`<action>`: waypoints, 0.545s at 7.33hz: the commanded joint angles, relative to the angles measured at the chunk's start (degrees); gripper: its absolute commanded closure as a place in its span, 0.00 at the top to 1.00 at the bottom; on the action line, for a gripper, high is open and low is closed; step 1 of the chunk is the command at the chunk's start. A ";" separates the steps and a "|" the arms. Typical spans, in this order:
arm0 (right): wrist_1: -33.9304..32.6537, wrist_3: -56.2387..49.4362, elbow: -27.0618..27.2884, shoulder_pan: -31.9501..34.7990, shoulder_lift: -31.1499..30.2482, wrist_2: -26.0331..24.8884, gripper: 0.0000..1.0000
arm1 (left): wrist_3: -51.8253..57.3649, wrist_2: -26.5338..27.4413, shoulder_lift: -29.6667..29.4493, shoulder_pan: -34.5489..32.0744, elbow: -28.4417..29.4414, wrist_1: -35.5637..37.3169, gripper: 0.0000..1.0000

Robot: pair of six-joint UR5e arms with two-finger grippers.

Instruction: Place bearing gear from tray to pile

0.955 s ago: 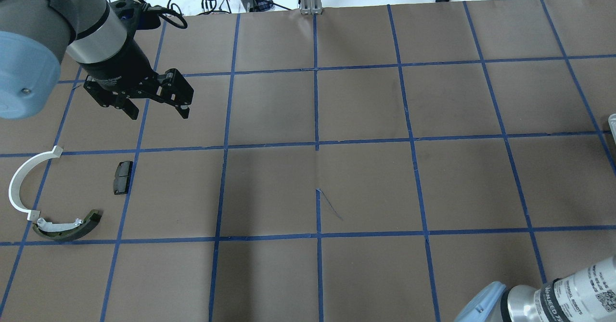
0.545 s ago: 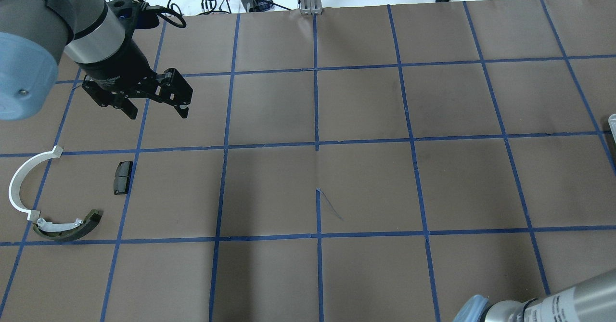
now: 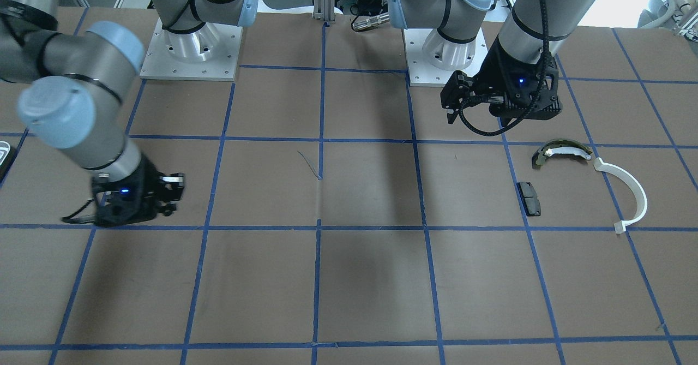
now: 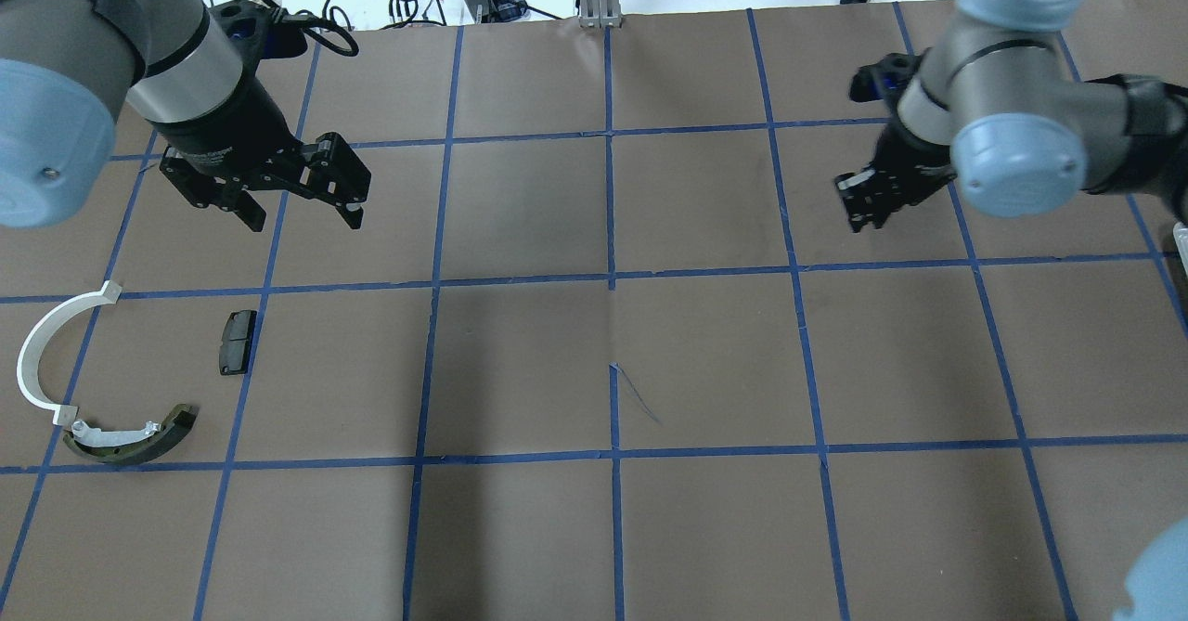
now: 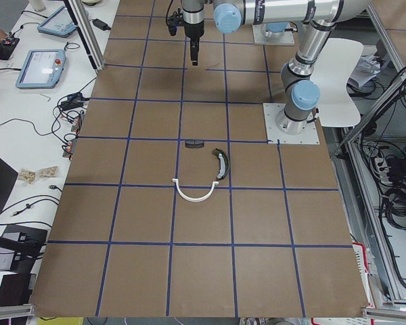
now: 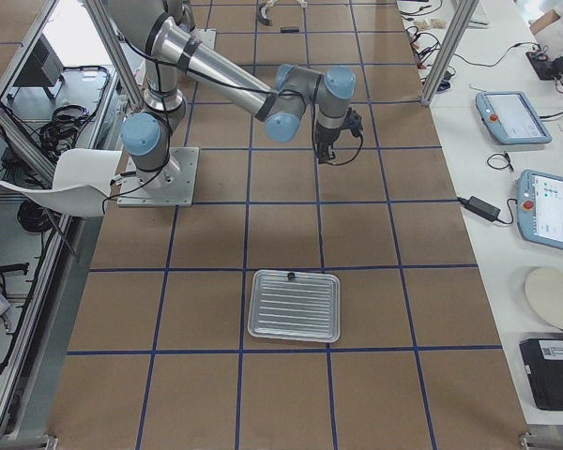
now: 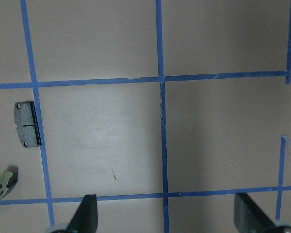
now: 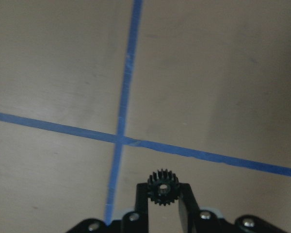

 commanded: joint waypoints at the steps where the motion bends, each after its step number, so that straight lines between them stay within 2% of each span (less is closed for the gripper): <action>1: -6.07 24.04 -0.16 19.24 2.13 0.76 0.00 | -0.01 0.53 -0.15 0.08 -0.22 1.18 1.00; 2: -9.40 29.07 -0.34 25.24 4.58 0.85 0.00 | -0.01 0.62 -0.15 0.17 -0.13 1.19 1.00; 3: -13.35 35.21 -0.08 28.78 8.08 0.76 0.06 | -0.01 0.71 -0.15 0.17 -0.13 1.11 1.00; 4: -15.56 36.49 0.27 29.68 10.47 0.76 0.21 | -0.09 0.71 -0.32 0.26 -0.22 1.02 1.00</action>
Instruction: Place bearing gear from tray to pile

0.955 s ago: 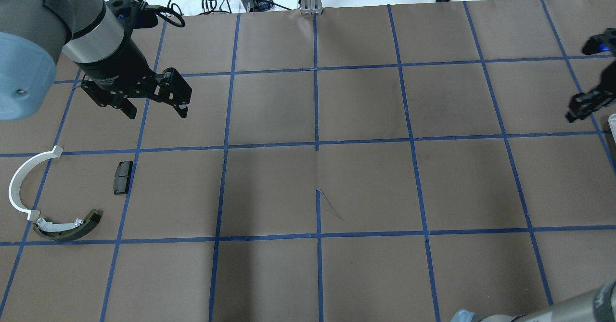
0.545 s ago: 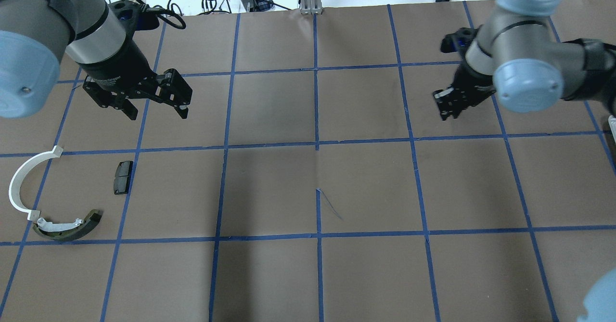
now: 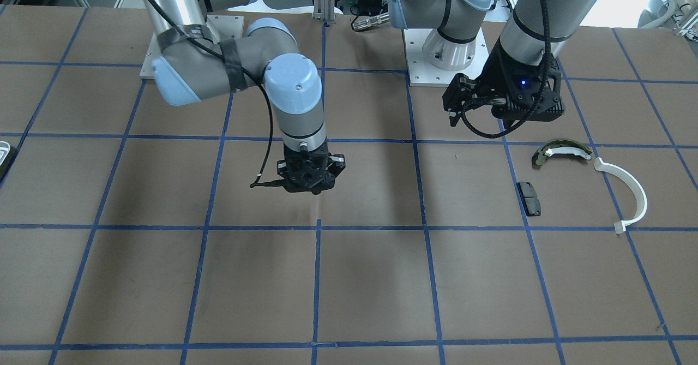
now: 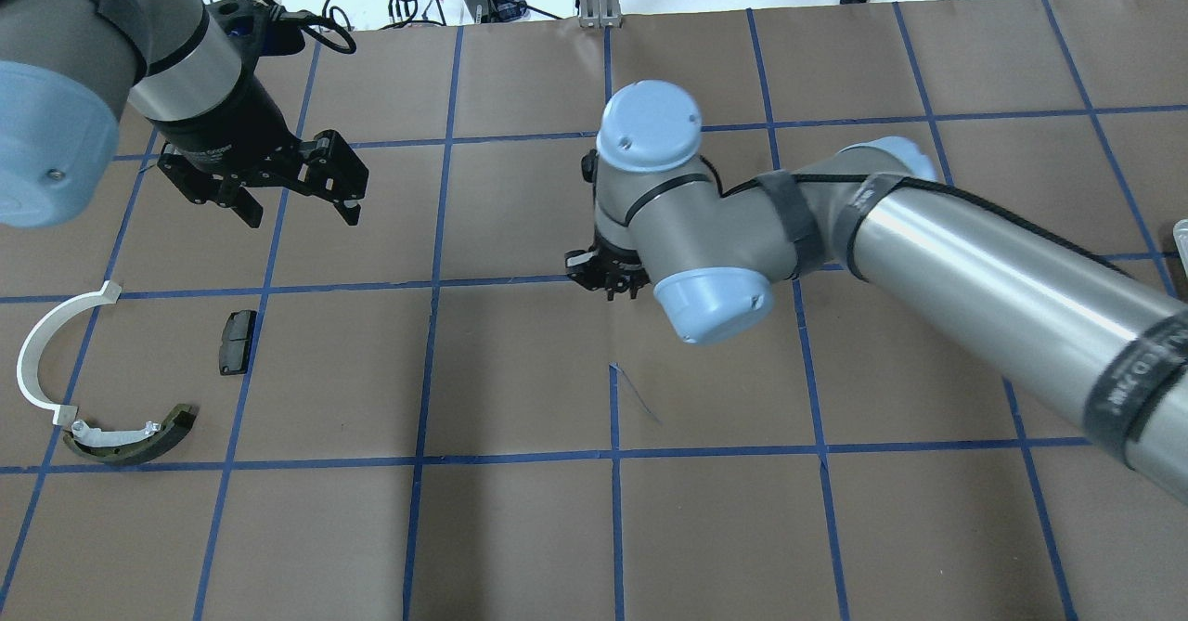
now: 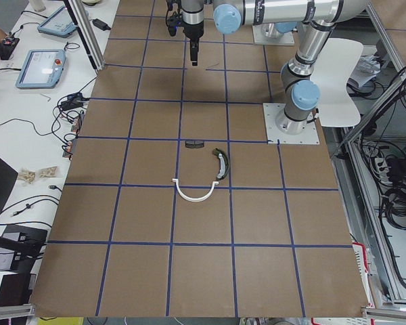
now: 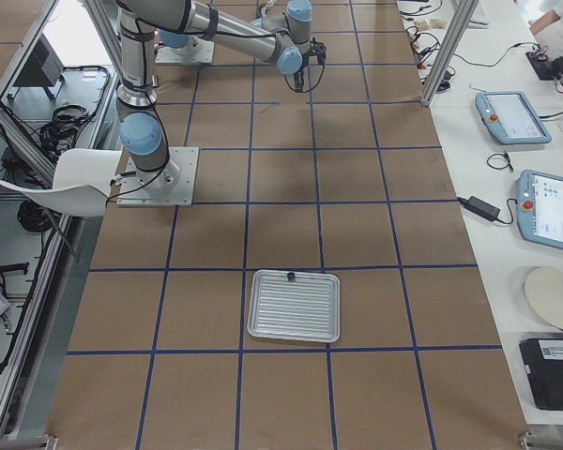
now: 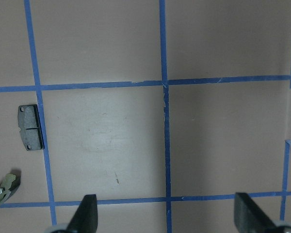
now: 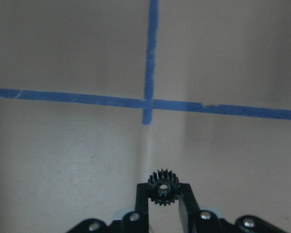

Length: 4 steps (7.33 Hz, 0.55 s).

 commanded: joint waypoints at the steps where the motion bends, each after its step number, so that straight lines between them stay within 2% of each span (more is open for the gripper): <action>1: -3.57 3.82 0.42 3.05 3.56 -0.09 0.77 | -0.16 -0.02 -0.29 0.09 -0.58 -0.31 1.00; 2: -3.66 -0.54 -0.02 2.79 3.04 -0.88 1.00 | -0.59 -0.02 -0.73 0.09 -1.45 0.13 1.00; 3: -2.96 -10.67 -0.72 0.09 0.51 -1.32 1.00 | -0.86 0.07 -1.35 0.09 -1.46 0.83 1.00; 4: -0.96 -18.87 -0.55 -5.51 -2.39 -2.11 1.00 | -1.03 -0.11 -1.79 -0.09 -1.55 0.75 1.00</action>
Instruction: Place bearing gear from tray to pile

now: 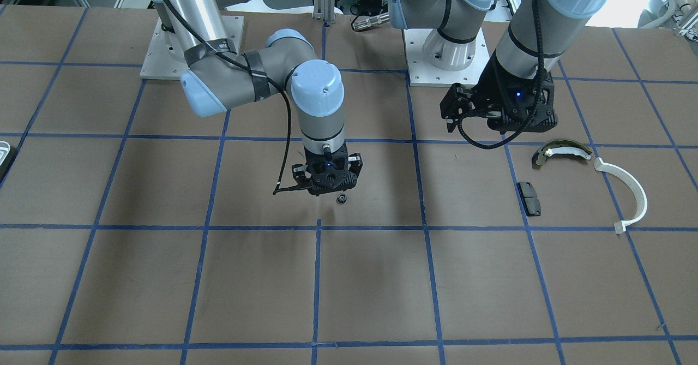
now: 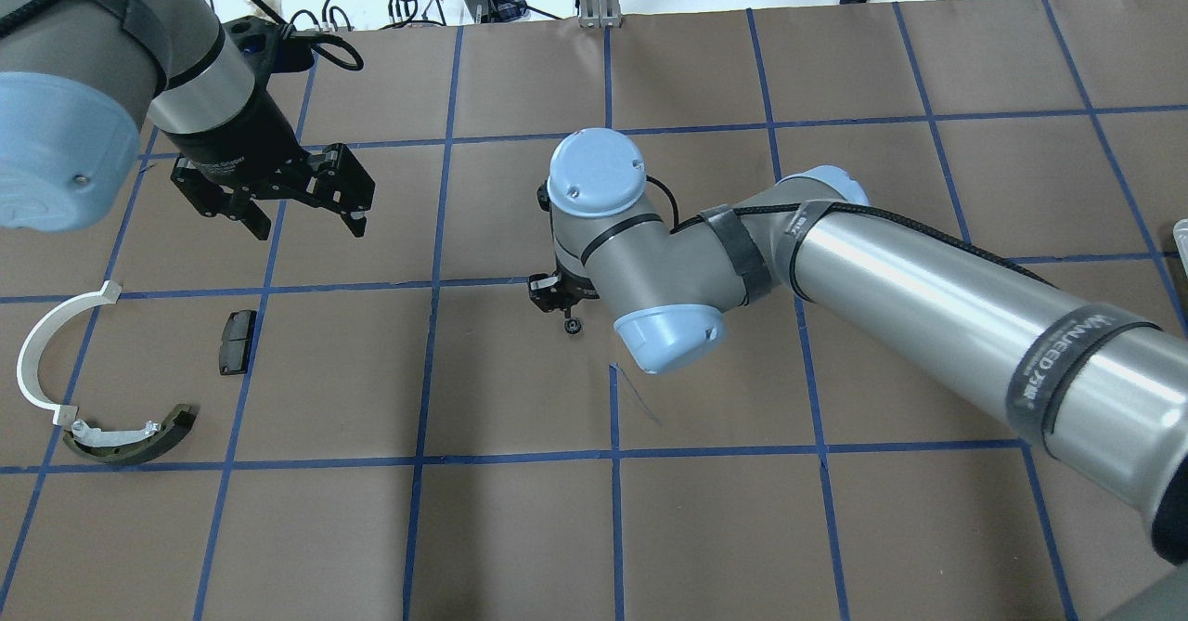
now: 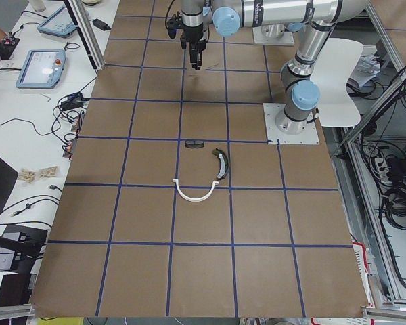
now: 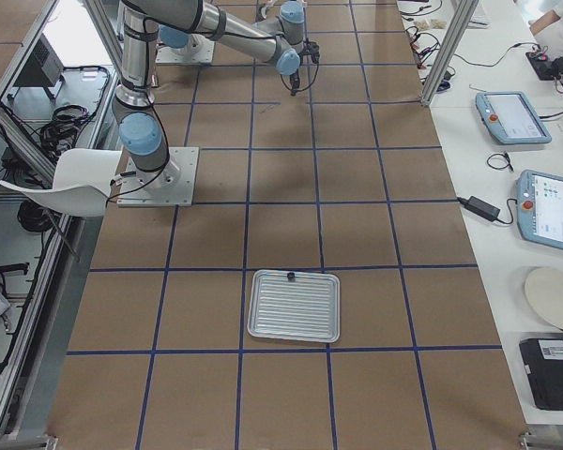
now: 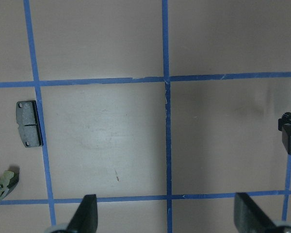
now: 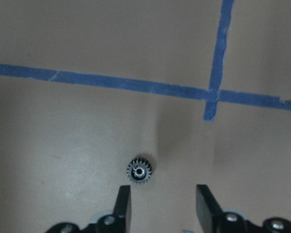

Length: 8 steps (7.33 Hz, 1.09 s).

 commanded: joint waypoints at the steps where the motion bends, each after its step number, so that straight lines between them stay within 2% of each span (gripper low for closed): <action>1: 5.54 -18.98 -0.06 -11.47 -6.03 -0.86 1.00 | -0.02 -0.63 -1.12 -0.57 -0.20 0.47 1.00; 2: 9.24 -29.34 0.12 -16.75 -8.85 -1.03 1.00 | -2.97 -3.42 -3.22 -2.49 -0.37 0.55 1.00; 3: 16.06 -37.27 0.29 -21.94 -11.83 -2.16 1.00 | -7.61 -5.28 -5.94 -6.51 -0.72 3.34 1.00; 4: 20.48 -50.14 0.38 -27.99 -14.30 -4.09 1.00 | -8.10 -4.95 -8.66 -10.99 -0.90 6.85 1.00; 6: 21.05 -77.47 0.47 -45.45 -15.29 -4.37 1.00 | -9.07 -4.86 -13.32 -17.51 -1.51 13.08 1.00; 8: 19.92 -99.02 0.56 -57.19 -13.81 -4.63 1.00 | -8.89 -4.59 -16.93 -20.08 -5.71 22.74 1.00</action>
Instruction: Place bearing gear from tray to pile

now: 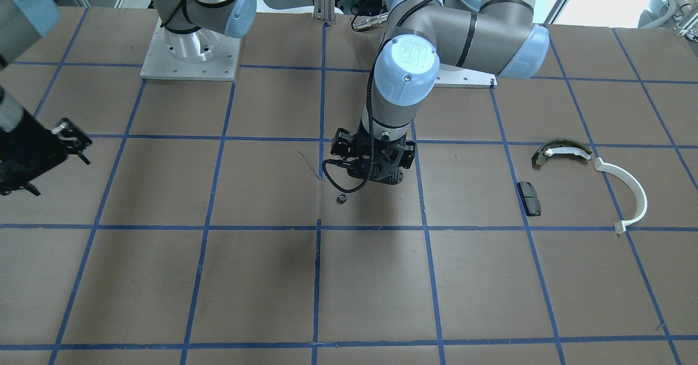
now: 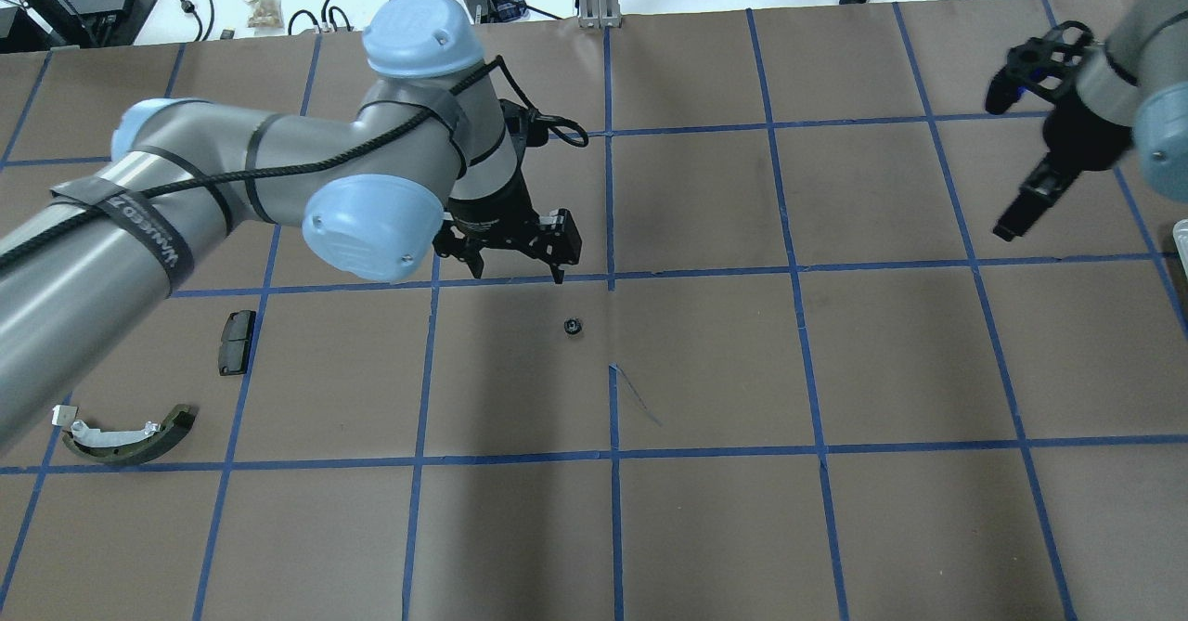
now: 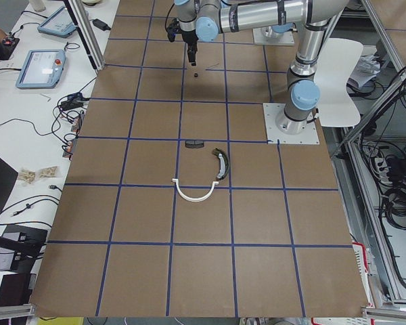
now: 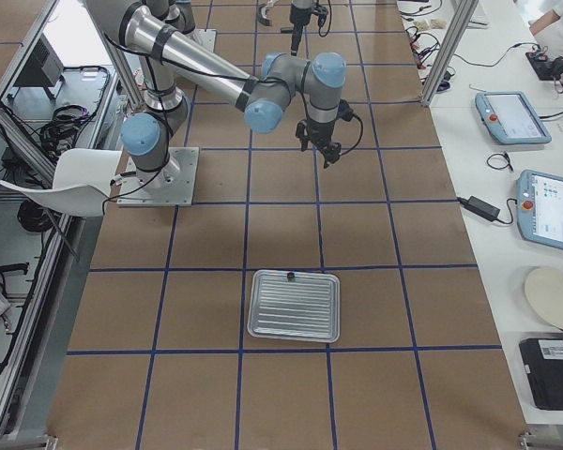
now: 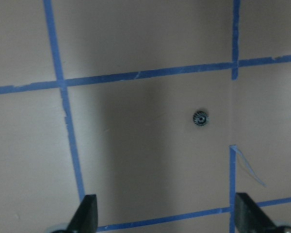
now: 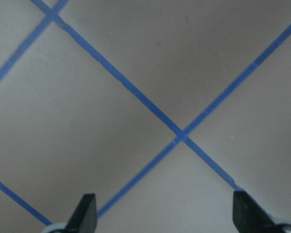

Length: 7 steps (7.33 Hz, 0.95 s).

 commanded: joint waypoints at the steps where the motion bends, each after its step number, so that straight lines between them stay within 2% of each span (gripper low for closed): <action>1: -0.92 -23.04 -0.04 -12.32 2.45 -0.96 1.00 | -0.08 0.94 -3.05 -2.00 -5.24 10.15 1.00; 2: -1.36 -32.95 -0.30 -17.59 5.25 -2.45 1.00 | -0.86 0.95 -4.45 -2.88 -6.40 13.24 1.00; 3: -8.85 -39.40 -0.39 -21.13 8.58 -1.94 1.00 | -0.87 1.04 -5.85 -3.67 -6.50 13.88 1.00; 4: -14.84 -44.95 -0.39 -22.73 12.79 -1.85 1.00 | -0.78 1.13 -7.00 -3.94 -6.50 14.23 0.92; 5: -18.20 -51.62 -0.39 -24.57 16.31 -1.68 1.00 | -0.52 1.13 -7.97 -4.11 -6.67 14.76 0.92; 7: -24.63 -59.45 0.04 -25.20 19.41 -1.76 1.00 | -0.78 1.04 -10.77 -4.12 -6.94 18.00 0.89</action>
